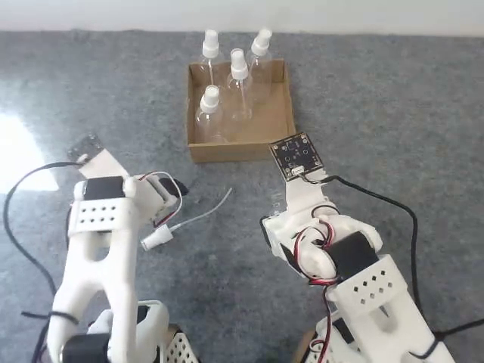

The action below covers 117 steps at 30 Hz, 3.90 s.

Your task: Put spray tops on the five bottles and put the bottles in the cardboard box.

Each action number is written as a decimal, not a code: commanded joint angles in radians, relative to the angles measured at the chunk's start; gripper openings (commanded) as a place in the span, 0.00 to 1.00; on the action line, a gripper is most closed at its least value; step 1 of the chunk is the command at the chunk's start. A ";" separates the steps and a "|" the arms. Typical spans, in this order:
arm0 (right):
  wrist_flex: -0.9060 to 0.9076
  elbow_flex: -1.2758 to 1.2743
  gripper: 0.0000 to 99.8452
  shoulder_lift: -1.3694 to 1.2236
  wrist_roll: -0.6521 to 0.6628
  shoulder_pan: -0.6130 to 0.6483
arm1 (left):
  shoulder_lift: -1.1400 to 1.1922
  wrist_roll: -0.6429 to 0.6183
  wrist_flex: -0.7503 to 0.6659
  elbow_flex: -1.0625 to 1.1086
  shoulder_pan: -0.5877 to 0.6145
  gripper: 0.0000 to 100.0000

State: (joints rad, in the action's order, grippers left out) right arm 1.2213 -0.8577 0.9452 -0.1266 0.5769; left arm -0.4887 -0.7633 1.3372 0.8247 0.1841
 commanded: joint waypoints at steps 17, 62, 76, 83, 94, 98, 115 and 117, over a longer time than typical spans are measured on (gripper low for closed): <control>-0.013 0.009 0.10 0.035 -0.009 -0.016 | 0.641 -0.078 -0.058 -0.249 0.097 0.35; -0.064 -0.044 0.10 0.044 -0.009 -0.018 | 0.641 0.041 0.382 -0.674 0.129 0.01; -0.079 -0.043 0.10 0.044 -0.009 -0.076 | 0.592 -0.052 0.414 -0.634 -0.103 0.01; -0.079 -0.043 0.10 0.044 -0.009 -0.076 | 0.301 -0.054 0.331 -0.479 -0.132 0.01; -0.077 -0.043 0.10 0.044 -0.008 -0.076 | 0.301 -0.006 0.281 -0.375 -0.138 0.18; -0.077 -0.043 0.10 0.044 -0.008 -0.076 | 0.338 -0.006 0.273 -0.344 -0.138 0.27; -0.077 -0.043 0.10 0.044 -0.008 -0.076 | 0.640 -0.008 0.247 -0.374 -0.249 0.30; -0.077 -0.043 0.10 0.044 -0.008 -0.076 | 0.672 -0.009 0.204 -0.361 -0.245 0.30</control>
State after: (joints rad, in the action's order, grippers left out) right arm 1.1646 -0.9191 0.9452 -0.1266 0.5140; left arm 0.1573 -0.7772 1.6042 0.4918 -0.0568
